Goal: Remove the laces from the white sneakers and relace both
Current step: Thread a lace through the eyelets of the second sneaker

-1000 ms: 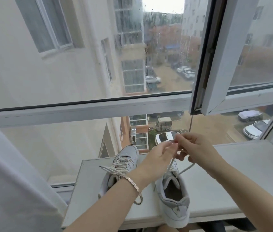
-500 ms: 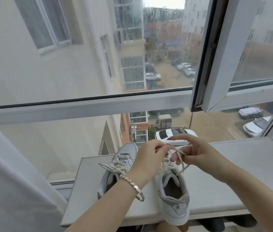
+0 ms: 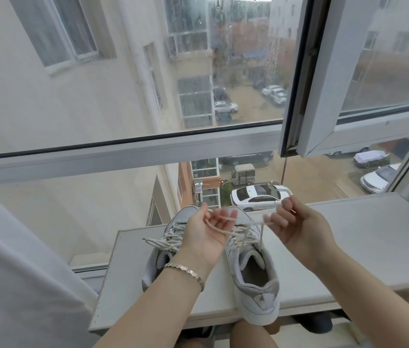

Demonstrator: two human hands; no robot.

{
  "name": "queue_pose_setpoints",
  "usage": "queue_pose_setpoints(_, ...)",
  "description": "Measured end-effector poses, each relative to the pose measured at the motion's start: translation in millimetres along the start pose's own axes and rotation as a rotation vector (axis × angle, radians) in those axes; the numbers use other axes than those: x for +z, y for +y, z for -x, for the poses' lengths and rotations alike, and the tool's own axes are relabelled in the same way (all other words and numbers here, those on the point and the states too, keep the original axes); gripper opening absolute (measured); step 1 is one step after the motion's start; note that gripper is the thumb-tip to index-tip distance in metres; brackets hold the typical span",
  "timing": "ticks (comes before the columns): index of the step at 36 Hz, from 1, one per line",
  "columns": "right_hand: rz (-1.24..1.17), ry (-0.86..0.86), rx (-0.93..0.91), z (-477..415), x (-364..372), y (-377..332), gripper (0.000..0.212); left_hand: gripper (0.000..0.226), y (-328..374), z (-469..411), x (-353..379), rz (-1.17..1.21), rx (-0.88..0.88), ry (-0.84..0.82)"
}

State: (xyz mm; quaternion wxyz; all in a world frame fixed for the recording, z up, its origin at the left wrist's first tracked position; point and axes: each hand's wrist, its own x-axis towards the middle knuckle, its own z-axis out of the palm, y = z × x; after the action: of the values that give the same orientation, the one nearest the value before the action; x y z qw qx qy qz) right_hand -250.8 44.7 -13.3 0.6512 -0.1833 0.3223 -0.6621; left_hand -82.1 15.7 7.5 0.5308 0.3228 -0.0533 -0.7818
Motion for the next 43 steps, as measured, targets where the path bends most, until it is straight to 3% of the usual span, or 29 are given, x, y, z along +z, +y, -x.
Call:
queue_pose_setpoints(2,0.127,0.107,-0.009,-3.1,-11.1,-2.2,0.03,0.038,5.9,-6.1,-5.7,-0.199,0.061,0.103)
queue_pose_setpoints(5,0.411,0.218,-0.052,-5.4,-32.4,-7.1,0.031,0.042,21.8,-17.2,-25.4,-1.2,0.434,0.181)
queue_pose_setpoints(6,0.468,0.245,-0.057,-5.3,-38.2,-7.4,0.031,0.045,26.9,-19.9,-30.9,-1.421,0.552,0.163)
queue_pose_setpoints(10,0.583,0.287,-0.069,-6.4,-42.6,0.4,0.033,0.047,27.1,-23.3,-40.0,-1.661,0.642,0.014)
queue_pose_setpoints(12,0.595,0.258,-0.078,-8.2,-33.8,4.8,0.033,0.041,18.0,-22.2,-36.7,-1.679,0.569,-0.09)
queue_pose_setpoints(16,0.518,0.106,-0.054,-13.1,-10.2,6.4,0.031,0.007,-1.8,-17.9,-22.0,-1.595,0.357,-0.27)
queue_pose_setpoints(20,0.33,-0.012,-0.074,-24.4,13.0,-1.8,0.032,0.011,-16.5,-18.1,-10.8,-1.634,0.237,-0.366)
queue_pose_setpoints(26,0.338,0.045,-0.086,-36.6,20.2,-7.4,0.029,0.007,-25.2,-21.5,-0.3,-1.533,0.244,-0.352)
queue_pose_setpoints(28,0.55,0.115,-0.049,-34.9,13.4,-1.6,0.03,0.008,-24.3,-22.4,-1.7,-1.459,0.26,-0.298)
queue_pose_setpoints(31,1.157,0.221,-0.152,-23.1,-3.7,10.2,0.024,0.013,-22.1,-24.3,-7.9,-1.339,0.25,-0.221)
queue_pose_setpoints(33,1.447,0.084,-0.376,-11.9,-15.1,17.0,0.047,0.013,-21.2,-24.2,-10.9,-1.299,0.235,-0.199)
queue_pose_setpoints(35,1.633,-0.148,-0.517,-5.0,-21.8,22.4,0.051,0.011,-21.9,-24.1,-11.9,-1.282,0.224,-0.198)
queue_pose_setpoints(37,1.74,-0.249,-0.573,-2.3,-25.7,25.9,0.04,0.014,-23.0,-22.8,-11.8,-1.268,0.23,-0.206)
queue_pose_setpoints(40,1.782,-0.228,-0.647,-2.6,-24.7,24.4,0.02,0.024,-22.1,-21.0,-12.0,-1.277,0.237,-0.233)
queue_pose_setpoints(43,1.736,-0.315,-0.563,-2.7,-21.7,20.3,0.014,0.019,-19.6,-20.3,-10.9,-1.306,0.253,-0.26)
